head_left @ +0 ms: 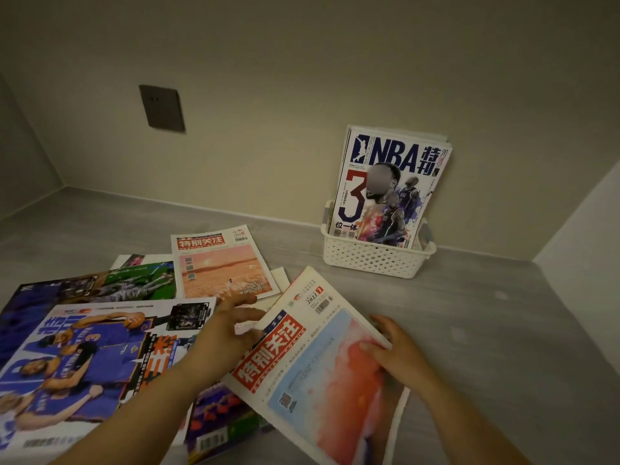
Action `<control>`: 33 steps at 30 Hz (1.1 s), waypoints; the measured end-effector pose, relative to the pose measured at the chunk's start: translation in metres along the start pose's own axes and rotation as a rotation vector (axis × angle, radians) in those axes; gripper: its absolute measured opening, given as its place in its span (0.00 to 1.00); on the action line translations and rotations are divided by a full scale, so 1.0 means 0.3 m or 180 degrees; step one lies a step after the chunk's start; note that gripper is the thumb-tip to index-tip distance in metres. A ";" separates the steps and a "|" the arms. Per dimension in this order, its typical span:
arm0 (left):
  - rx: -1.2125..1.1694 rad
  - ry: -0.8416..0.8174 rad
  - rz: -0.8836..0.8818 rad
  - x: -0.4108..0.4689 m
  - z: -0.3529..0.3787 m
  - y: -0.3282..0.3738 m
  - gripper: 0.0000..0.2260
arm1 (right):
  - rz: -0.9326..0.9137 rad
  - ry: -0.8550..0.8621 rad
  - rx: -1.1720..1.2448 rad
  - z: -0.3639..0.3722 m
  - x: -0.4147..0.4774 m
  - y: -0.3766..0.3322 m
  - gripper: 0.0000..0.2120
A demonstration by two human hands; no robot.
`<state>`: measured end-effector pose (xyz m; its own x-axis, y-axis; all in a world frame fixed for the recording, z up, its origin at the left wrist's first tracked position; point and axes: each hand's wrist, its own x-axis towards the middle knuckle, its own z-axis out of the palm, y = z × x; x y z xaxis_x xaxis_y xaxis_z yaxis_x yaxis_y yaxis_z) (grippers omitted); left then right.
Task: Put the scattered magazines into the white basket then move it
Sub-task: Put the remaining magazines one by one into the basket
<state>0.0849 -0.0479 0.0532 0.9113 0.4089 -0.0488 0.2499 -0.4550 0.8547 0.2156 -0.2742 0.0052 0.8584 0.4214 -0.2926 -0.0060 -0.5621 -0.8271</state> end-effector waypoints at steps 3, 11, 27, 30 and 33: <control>-0.0149 -0.0191 0.0257 0.032 -0.013 0.058 0.12 | -0.0088 -0.0194 0.0112 -0.065 -0.004 -0.057 0.27; 0.0032 -0.0295 0.0760 0.155 -0.018 0.244 0.15 | -0.0304 -0.0482 0.0360 -0.184 -0.003 -0.182 0.11; -0.0639 -0.0065 0.0746 0.614 0.094 0.471 0.12 | -0.0998 0.0988 0.1406 -0.490 0.300 -0.388 0.08; -0.0712 0.0124 0.0868 0.716 0.096 0.538 0.12 | -0.1082 0.1240 0.1281 -0.534 0.380 -0.456 0.09; -0.0496 0.0212 0.0983 0.811 0.110 0.567 0.12 | -0.1067 0.1463 0.1268 -0.548 0.469 -0.476 0.10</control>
<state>0.3600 -0.0519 0.1696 0.9115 0.3238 0.2538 -0.0919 -0.4410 0.8928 0.4217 -0.2517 0.1609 0.9765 0.1331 0.1695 0.1849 -0.1131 -0.9762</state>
